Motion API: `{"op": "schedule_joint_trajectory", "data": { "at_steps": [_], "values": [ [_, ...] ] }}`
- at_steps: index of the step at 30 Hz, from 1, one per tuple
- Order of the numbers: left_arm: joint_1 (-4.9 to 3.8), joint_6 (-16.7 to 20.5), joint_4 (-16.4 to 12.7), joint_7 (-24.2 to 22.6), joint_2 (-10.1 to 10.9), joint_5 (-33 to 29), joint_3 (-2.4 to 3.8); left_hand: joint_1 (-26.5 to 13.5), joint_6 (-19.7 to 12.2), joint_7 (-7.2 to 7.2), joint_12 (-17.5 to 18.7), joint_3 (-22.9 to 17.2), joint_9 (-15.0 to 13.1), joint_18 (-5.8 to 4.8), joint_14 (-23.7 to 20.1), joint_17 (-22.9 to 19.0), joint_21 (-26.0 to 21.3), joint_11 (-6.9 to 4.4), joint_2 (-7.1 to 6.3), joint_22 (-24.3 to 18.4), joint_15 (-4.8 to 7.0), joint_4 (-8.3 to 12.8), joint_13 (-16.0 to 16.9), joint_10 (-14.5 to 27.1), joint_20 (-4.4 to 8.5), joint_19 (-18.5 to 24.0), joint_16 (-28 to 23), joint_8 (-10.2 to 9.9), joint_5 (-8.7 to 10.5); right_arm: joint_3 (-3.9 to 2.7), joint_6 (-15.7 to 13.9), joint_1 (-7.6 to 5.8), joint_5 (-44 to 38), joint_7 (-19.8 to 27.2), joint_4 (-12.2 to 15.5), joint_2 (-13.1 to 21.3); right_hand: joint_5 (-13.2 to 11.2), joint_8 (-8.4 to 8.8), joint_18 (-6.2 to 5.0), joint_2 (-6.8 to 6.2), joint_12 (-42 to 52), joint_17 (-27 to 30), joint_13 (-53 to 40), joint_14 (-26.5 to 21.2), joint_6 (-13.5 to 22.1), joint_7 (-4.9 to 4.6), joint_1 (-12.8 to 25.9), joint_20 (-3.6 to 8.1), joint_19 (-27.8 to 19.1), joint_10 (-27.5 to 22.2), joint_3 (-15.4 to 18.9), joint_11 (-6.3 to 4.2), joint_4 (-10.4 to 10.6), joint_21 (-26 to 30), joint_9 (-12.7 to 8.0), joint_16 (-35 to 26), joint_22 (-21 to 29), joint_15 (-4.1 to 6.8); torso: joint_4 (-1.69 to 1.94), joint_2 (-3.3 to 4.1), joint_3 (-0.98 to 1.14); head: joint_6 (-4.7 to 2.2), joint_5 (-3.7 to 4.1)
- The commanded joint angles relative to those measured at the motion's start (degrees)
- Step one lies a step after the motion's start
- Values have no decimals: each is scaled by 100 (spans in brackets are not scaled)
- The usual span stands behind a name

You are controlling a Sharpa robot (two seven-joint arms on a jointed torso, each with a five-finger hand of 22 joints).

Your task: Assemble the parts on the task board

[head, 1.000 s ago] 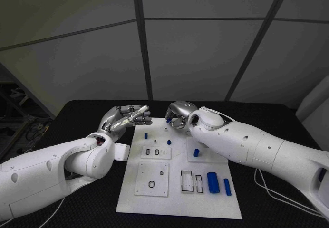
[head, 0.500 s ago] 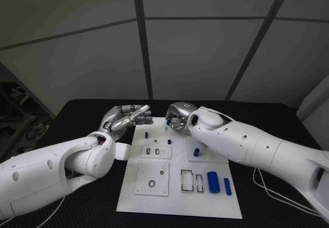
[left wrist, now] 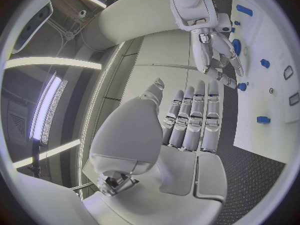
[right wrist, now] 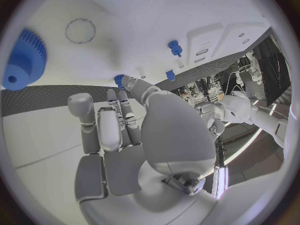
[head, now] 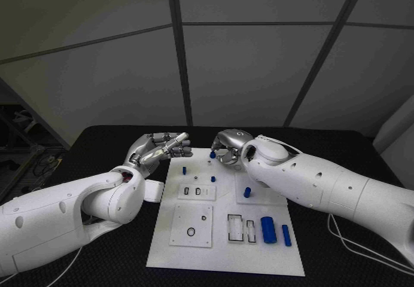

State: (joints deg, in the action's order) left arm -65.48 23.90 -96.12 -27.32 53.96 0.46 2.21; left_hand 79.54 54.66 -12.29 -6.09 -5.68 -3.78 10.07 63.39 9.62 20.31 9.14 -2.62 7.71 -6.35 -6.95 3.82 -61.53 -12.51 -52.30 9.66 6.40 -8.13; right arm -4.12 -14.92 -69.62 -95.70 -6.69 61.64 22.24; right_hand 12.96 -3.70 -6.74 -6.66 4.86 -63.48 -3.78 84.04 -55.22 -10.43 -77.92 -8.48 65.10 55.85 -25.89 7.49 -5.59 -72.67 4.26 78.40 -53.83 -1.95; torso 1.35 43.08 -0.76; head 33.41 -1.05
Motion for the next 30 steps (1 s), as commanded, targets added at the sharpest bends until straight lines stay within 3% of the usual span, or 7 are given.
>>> {"op": "schedule_joint_trajectory", "data": {
  "at_steps": [1, 8, 16, 20, 23, 24, 30],
  "values": [
    [-10, -101, 13, -7, 19, 43, 5, 2, -8, -33, 39, 9, 9, 38, -1, 9, -39, 23, 41, -5, -29, 34, -8, 4, -37, -9, -36, -28, 34, -6, -597, -11, 240, 6, 368, 308, 30, -29, -61, -15, 77, 4, -15, 79, -8, 20, 65, 11, 27, 113, 73, -25, 17, 25, 16, -17, -20, -31, -43, -24, 10, -18, -12],
    [-10, -122, 92, 3, 40, 43, 4, 0, -11, -34, 46, 12, 9, 38, -2, 10, -42, 25, 42, -8, -30, 36, -8, 8, -38, -8, -42, -34, 36, -93, -702, -29, 897, -62, 1038, 1097, 72, -11, -58, -82, 283, -2, -38, 90, 19, 36, 239, 37, 61, 415, 268, -81, 155, 56, 20, -12, -2, 6, -98, -51, 21, -44, -11],
    [-9, -160, 180, 21, 20, 43, 3, 1, -11, -32, 48, 12, 9, 38, -3, 11, -43, 25, 43, -9, -31, 38, -8, 8, -39, -7, -46, -36, 37, -209, 62, -98, 1317, -373, 1183, 1681, 196, -14, 18, -263, 1006, -295, -402, 172, 193, 61, 352, 158, 379, 1586, 661, -274, 306, -118, 9, 143, -364, 158, -155, -75, 42, -74, -12],
    [-7, -176, 213, 27, -4, 43, 2, 1, -11, -32, 48, 12, 9, 38, -3, 11, -43, 25, 43, -9, -31, 38, -8, 8, -39, -7, -46, -36, 37, -221, 420, -113, 1365, -507, 1162, 1770, 310, -76, 66, -317, 1655, -549, -942, 229, 362, 115, 281, 246, 563, 1663, 1171, -341, 476, -209, 28, 277, -556, 227, -172, -77, 54, -73, -12],
    [-6, -194, 239, 32, -37, 43, 2, 1, -11, -32, 48, 12, 9, 38, -3, 11, -43, 25, 43, -9, -31, 38, -8, 8, -39, -7, -46, -36, 37, -225, 646, -118, 1384, -573, 1096, 1751, 480, -205, 122, -262, 2852, -1046, -1983, 314, 503, 129, 88, 257, 770, 1309, 1733, -359, 744, -348, 79, 525, -828, 228, -152, -71, 54, -74, 6],
    [-5, -199, 244, 35, -44, 43, 2, 1, -11, -32, 48, 12, 9, 38, -3, 11, -43, 25, 43, -9, -31, 38, -8, 8, -39, -7, -46, -36, 37, -226, 690, -119, 1388, -581, 1072, 1732, 537, -313, 143, -124, 3530, -1139, -2640, 319, 572, 97, -104, 217, 800, 785, 1904, -329, 933, -369, 118, 578, -873, 255, -147, -69, 49, -72, 8],
    [-2, -211, 272, 48, -68, 43, 1, 1, -11, -32, 48, 12, 9, 38, -3, 11, -43, 25, 43, -9, -31, 38, -8, 8, -39, -7, -46, -36, 37, -227, 912, -120, 1413, -596, 915, 1571, 531, -553, 172, -161, 5550, -1575, -4776, 390, 783, 47, -286, 181, 947, 1084, 2234, -265, 1426, -503, 188, 770, -1124, 137, -140, -53, 50, -47, 10]
  ]
}}
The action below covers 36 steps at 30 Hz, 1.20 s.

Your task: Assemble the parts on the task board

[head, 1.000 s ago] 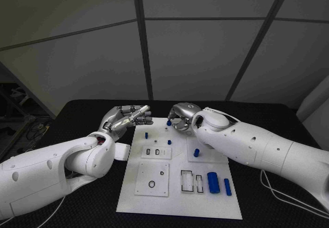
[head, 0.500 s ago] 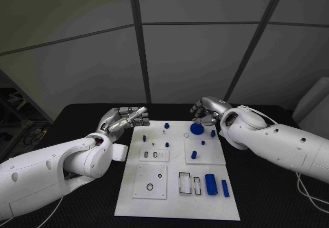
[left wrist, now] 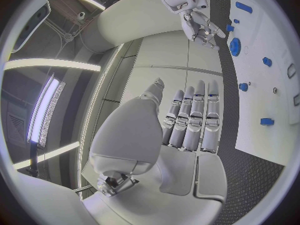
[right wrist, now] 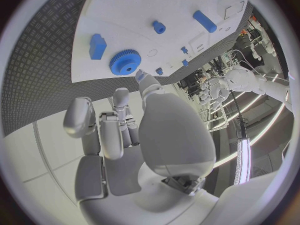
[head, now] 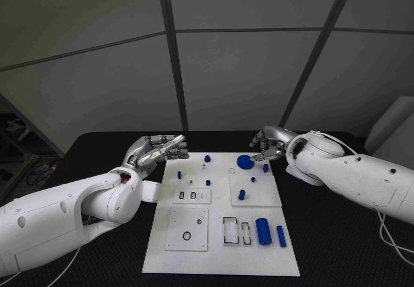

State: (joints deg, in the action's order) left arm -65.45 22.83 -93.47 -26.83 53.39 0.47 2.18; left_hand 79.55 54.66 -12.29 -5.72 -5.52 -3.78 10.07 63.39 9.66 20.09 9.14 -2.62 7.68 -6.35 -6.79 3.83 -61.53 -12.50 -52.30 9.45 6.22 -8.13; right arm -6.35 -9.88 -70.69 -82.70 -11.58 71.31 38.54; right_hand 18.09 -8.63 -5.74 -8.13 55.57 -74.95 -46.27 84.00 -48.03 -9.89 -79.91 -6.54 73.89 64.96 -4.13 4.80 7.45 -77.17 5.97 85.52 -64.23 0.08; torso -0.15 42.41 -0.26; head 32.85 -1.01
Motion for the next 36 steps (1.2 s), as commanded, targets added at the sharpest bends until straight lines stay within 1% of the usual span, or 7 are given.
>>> {"op": "schedule_joint_trajectory", "data": {
  "at_steps": [1, 5, 8, 18, 28, 30, 36],
  "values": [
    [-4, -106, 10, 0, -16, 41, 4, 0, -11, -33, 11, -4, 9, 38, -3, 7, -21, 25, 44, -5, -31, 22, -8, 8, -39, -7, -24, -18, 37, -4, 439, -13, 116, -108, -77, -88, 20, -81, 80, -15, 634, -490, -701, 405, 83, -12, -94, -21, 88, 232, 81, 15, 167, -72, 23, 83, -117, -69, 11, 12, -2, 13, 9],
    [-3, -113, 23, 4, -30, 41, 3, 0, -11, -33, 11, -4, 9, 38, -3, 7, -21, 25, 44, -5, -31, 22, -8, 8, -39, -7, -24, -18, 37, -3, 510, -12, 150, -121, -183, -187, 36, -187, 103, -15, 1144, -729, -1276, 446, 171, -37, -183, -50, 160, 395, 151, 44, 346, -146, 49, 181, -249, -97, 9, 13, 2, 31, 7],
    [-3, -114, 27, 7, -35, 41, 3, 0, -11, -33, 11, -4, 9, 38, -3, 7, -21, 25, 44, -5, -31, 22, -8, 8, -39, -7, -24, -18, 37, -3, 541, -12, 178, -131, -258, -243, 42, -223, 110, -4, 1279, -774, -1434, 453, 189, -43, -214, -58, 180, 454, 160, 50, 388, -168, 58, 199, -288, -103, 2, 12, -2, 39, 7],
    [-3, -122, 27, 13, -45, 41, 3, 0, -11, -33, 11, -4, 9, 38, -3, 7, -21, 25, 44, -5, -31, 22, -8, 8, -39, -7, -24, -18, 37, -2, 642, -11, 201, -149, -382, -345, 48, -302, 123, 29, 1489, -862, -1675, 469, 180, -42, -273, -68, 219, 556, 160, 53, 428, -209, 81, 233, -362, -110, 2, 8, -1, 71, 6],
    [-2, -123, 25, 17, -47, 41, 3, 2, -9, -29, 18, -4, 7, 38, -2, 10, -25, 24, 50, -9, -32, 29, -6, 7, -41, -6, -34, -24, 37, 1, 723, -8, 165, -153, -466, -444, 49, -346, 126, 59, 1632, -908, -1847, 477, 171, -39, -319, -69, 227, 647, 147, 52, 426, -222, 93, 250, -384, -110, 2, 7, 3, 76, -4],
    [-2, -124, 24, 17, -48, 41, 3, 3, -9, -29, 18, -4, 7, 39, -2, 10, -25, 24, 50, -9, -32, 29, -6, 7, -41, -6, -35, -24, 37, 1, 740, -7, 154, -156, -477, -459, 47, -379, 129, 88, 1683, -918, -1903, 478, 153, -35, -347, -69, 237, 669, 131, 50, 417, -234, 102, 255, -406, -110, 9, 6, 2, 81, 7],
    [-2, -123, 24, 18, -44, 41, 3, 5, -10, -29, 21, -5, 7, 39, -3, 11, -26, 24, 53, -10, -32, 31, -6, 8, -42, -6, -37, -26, 37, 2, 790, -7, 99, -170, -499, -483, 46, -435, 135, 124, 1765, -948, -2001, 484, 104, -25, -391, -67, 255, 721, 106, 41, 392, -253, 119, 266, -441, -105, 2, 9, 3, 82, 11]
  ]
}}
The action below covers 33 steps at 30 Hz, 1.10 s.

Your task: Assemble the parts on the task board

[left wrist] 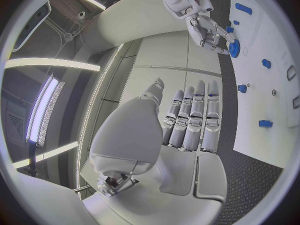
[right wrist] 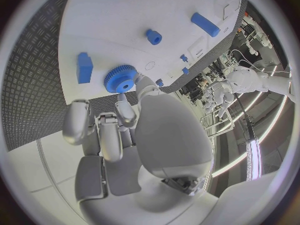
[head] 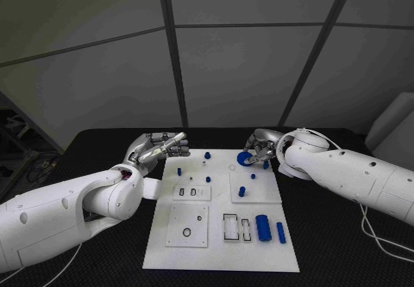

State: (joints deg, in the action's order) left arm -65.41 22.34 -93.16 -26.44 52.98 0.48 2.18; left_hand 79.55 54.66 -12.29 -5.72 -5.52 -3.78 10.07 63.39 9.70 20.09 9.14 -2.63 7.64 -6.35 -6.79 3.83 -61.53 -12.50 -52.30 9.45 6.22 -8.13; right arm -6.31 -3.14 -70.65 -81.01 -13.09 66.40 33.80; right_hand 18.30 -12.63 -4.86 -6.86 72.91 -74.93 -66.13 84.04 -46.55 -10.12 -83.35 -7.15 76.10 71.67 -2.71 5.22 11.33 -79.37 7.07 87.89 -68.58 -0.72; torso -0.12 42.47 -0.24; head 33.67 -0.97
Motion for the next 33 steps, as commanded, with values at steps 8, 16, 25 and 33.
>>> {"op": "schedule_joint_trajectory", "data": {
  "at_steps": [8, 16, 25, 33],
  "values": [
    [-6, -83, -8, -4, 3, 41, 4, 5, -10, -29, 21, -4, 7, 39, -3, 6, -26, 24, 53, -7, -32, 32, -6, 8, -42, -6, -38, -27, 37, 0, 186, -8, -225, -8, -51, -44, 33, -74, 55, 32, 78, -981, -72, 484, -56, 2, -132, -1, 56, 62, -81, -7, -59, -57, 17, 40, -51, -20, 1, 4, 3, 24, 9],
    [-6, -97, -11, 14, 10, 41, 4, 14, -9, -28, 29, -11, 6, 40, -5, 8, -29, 24, 67, -10, -33, 40, -5, 10, -43, -5, -49, -33, 35, 0, 181, -6, -452, 5, -58, -34, 52, -96, 62, 54, 89, -1019, -92, 491, -39, -3, -255, 0, 72, 43, -153, -6, -156, -78, 16, 53, -90, -20, 2, -1, 4, 30, 4],
    [-6, -110, -13, 34, 16, 41, 4, 20, -11, -29, 37, -15, 6, 39, -16, 8, -33, 25, 77, -13, -36, 47, -5, 13, -45, -4, -64, -39, 36, 1, 169, -4, -583, 44, -16, -13, -90, -131, 72, 73, 93, -1069, -114, 500, -32, -13, -414, -3, 95, 32, -316, 1, -293, -107, 14, 70, -145, -27, -4, 2, 8, 17, 17],
    [-7, -116, -19, 54, 17, 41, 4, 25, -13, -31, 46, -19, 5, 39, -27, 8, -36, 27, 87, -17, -39, 53, -5, 16, -47, -2, -79, -46, 38, 2, 62, -4, -564, 119, 8, -7, -19, -249, 83, 153, 193, -1099, -245, 506, -263, 15, -339, 2, 130, 150, -479, -22, -278, -146, 43, 80, -216, -12, 3, 3, 3, 10, 28]
  ]
}}
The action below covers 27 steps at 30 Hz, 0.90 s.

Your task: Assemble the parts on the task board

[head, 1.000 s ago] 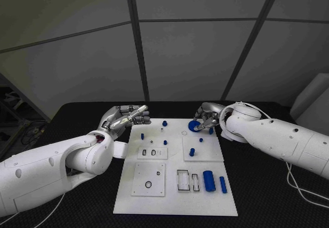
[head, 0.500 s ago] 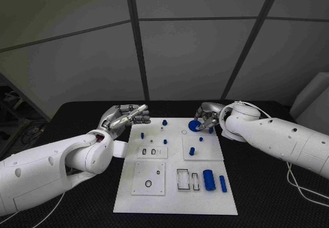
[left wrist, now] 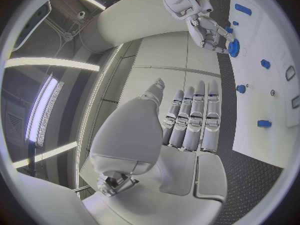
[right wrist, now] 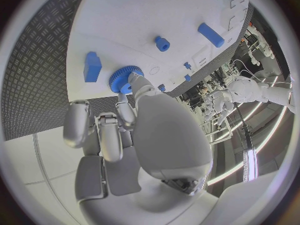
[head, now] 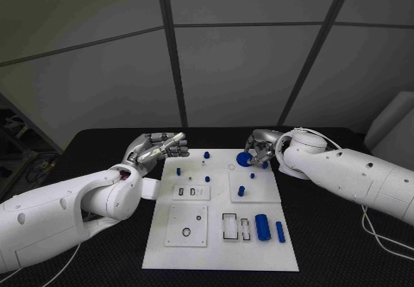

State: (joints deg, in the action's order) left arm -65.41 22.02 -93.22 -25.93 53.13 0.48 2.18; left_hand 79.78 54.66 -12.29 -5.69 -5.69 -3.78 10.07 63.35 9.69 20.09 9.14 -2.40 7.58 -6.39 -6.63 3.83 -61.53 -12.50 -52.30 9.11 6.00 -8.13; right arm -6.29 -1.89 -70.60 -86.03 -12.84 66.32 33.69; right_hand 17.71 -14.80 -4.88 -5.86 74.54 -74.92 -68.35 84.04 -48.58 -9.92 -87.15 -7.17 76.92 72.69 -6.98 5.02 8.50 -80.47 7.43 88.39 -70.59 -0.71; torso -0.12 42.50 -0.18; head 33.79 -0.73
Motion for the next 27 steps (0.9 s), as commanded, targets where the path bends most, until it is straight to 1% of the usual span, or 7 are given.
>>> {"op": "schedule_joint_trajectory", "data": {
  "at_steps": [1, 9, 12, 16, 19, 23, 27],
  "values": [
    [-7, -84, -13, 5, 2, 41, 4, 2, -13, -31, 42, -2, 6, 39, -22, 10, -36, 27, 64, -10, -35, 37, -5, 16, -47, -2, -44, -23, 38, 0, -89, -8, -45, 105, 19, 6, 61, -41, 85, 57, 45, -1103, -42, 507, -98, 6, 66, 6, 49, 67, -75, -7, 14, -38, 7, 31, -18, -7, 4, 1, -3, -6, 3],
    [-7, -97, -14, 21, 5, 41, 4, 21, -14, -32, 55, -17, 5, 39, -32, 12, -42, 29, 86, -16, -37, 54, -5, 21, -49, 0, -64, -34, 36, 0, -270, -7, 50, 111, 36, 19, 170, -46, 94, 51, 138, -1130, -163, 513, -297, 55, 218, 34, 78, 182, -175, -54, 75, -66, -5, 40, -71, 27, 8, 3, -4, -10, 4],
    [-7, -102, -12, 29, 5, 41, 4, 31, -14, -32, 60, -23, 5, 40, -32, 13, -44, 30, 94, -18, -38, 62, -4, 20, -49, 0, -71, -38, 35, 0, -368, -7, 69, 104, 60, 29, 187, -48, 97, 53, 156, -1141, -189, 515, -379, 81, 232, 48, 90, 205, -225, -76, 73, -77, -6, 43, -91, 44, 5, 3, 0, -9, -4],
    [-7, -107, -11, 38, 9, 41, 4, 37, -15, -32, 64, -27, 5, 40, -33, 14, -45, 30, 98, -20, -38, 68, -4, 21, -50, 1, -76, -41, 35, 1, -489, -6, 82, 93, 117, 56, 210, -39, 100, 53, 169, -1144, -209, 516, -413, 93, 233, 58, 98, 223, -259, -88, 66, -83, -10, 44, -104, 55, 4, 3, 0, -11, -8],
    [-7, -106, -10, 40, 12, 41, 4, 38, -15, -32, 64, -28, 5, 40, -33, 14, -45, 30, 99, -20, -38, 69, -4, 22, -50, 1, -76, -42, 35, 1, -603, -6, 93, 86, 197, 87, 222, -33, 103, 50, 176, -1151, -220, 517, -422, 95, 237, 61, 107, 232, -271, -91, 64, -90, -12, 46, -119, 58, 2, 1, -1, -12, -8],
    [-7, -109, -9, 42, 12, 41, 4, 45, -16, -33, 68, -32, 5, 40, -34, 15, -46, 30, 102, -21, -39, 75, -4, 23, -50, 1, -81, -45, 35, 0, -766, -6, 99, 80, 345, 126, 266, -11, 109, 39, 190, -1170, -243, 521, -439, 99, 247, 71, 125, 250, -306, -96, 58, -104, -21, 52, -147, 66, 1, 3, 3, -21, -13],
    [-7, -110, -8, 44, 11, 41, 4, 45, -16, -33, 68, -32, 5, 40, -34, 15, -46, 30, 102, -21, -39, 75, -4, 23, -50, 1, -81, -45, 35, -1, -922, -6, 32, 79, 537, 134, 286, 1, 111, 29, 195, -1181, -252, 524, -443, 100, 250, 74, 133, 257, -321, -98, 53, -111, -26, 56, -159, 68, 0, 3, 0, -19, -20]
  ]
}}
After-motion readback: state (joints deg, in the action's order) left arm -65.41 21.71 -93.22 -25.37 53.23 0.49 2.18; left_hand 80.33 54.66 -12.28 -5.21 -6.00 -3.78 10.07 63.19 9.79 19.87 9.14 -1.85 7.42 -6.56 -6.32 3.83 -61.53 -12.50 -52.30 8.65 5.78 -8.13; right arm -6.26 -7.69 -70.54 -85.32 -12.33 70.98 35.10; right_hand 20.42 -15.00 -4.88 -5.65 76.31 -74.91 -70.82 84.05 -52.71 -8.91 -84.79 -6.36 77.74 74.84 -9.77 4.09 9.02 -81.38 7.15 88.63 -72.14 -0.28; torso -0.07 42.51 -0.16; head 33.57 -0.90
